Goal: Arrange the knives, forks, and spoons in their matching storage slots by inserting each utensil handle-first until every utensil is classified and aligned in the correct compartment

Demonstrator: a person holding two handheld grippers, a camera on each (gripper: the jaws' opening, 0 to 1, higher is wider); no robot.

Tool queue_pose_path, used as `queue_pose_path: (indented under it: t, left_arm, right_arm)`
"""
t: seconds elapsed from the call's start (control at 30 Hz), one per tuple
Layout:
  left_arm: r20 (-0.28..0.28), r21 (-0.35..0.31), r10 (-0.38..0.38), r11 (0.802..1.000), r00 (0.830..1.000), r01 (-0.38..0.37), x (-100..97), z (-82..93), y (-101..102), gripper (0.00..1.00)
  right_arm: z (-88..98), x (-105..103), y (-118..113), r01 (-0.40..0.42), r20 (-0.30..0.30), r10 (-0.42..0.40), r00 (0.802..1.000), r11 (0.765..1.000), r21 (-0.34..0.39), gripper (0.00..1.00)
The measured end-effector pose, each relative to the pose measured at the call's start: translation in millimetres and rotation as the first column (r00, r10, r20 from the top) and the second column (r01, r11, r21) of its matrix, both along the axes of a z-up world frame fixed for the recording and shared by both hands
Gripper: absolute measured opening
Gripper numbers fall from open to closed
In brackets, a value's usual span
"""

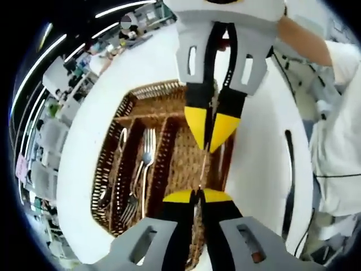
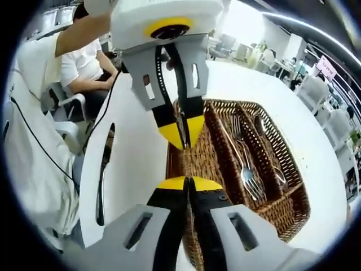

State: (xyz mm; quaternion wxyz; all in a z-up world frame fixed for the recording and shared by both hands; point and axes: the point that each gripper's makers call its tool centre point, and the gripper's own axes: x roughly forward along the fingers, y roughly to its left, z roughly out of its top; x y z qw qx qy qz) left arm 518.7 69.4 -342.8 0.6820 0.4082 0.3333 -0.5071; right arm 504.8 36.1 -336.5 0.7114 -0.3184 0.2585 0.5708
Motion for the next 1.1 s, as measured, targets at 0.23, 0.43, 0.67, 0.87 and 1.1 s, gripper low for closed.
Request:
queue_pose_path:
  t: [0.23, 0.43, 0.67, 0.87, 1.1]
  left_arm:
    - [-0.022, -0.004, 0.007, 1.0, 1.0, -0.007, 16.3, -12.2, 1.8, 0.03]
    - [-0.065, 0.016, 0.028, 0.999, 0.998, -0.027, 24.2, -28.8, 2.9, 0.03]
    - [-0.071, 0.027, 0.017, 1.0, 0.997, -0.015, 30.2, -40.8, 3.9, 0.03]
    - [-0.084, 0.022, 0.018, 1.0, 0.996, -0.016, 30.2, -43.1, 3.1, 0.03]
    - [-0.089, 0.011, 0.02, 1.0, 0.996, -0.019, 30.7, -48.0, 4.3, 0.04]
  right_arm:
    - [-12.0, 13.4, 1.7, -0.005, -0.025, 0.005, 1.0, 1.0, 0.012, 0.01]
    - [-26.4, 23.7, 4.7, -0.003, -0.028, 0.003, 1.0, 1.0, 0.0, 0.01]
    - [-38.3, 31.0, 6.2, 0.004, -0.044, -0.004, 0.999, 1.0, -0.003, 0.01]
    - [-42.7, 35.3, 5.8, 0.005, -0.051, -0.005, 0.999, 1.0, -0.001, 0.02]
    - [-50.2, 37.8, 6.9, 0.004, -0.062, -0.004, 0.998, 1.0, -0.007, 0.02]
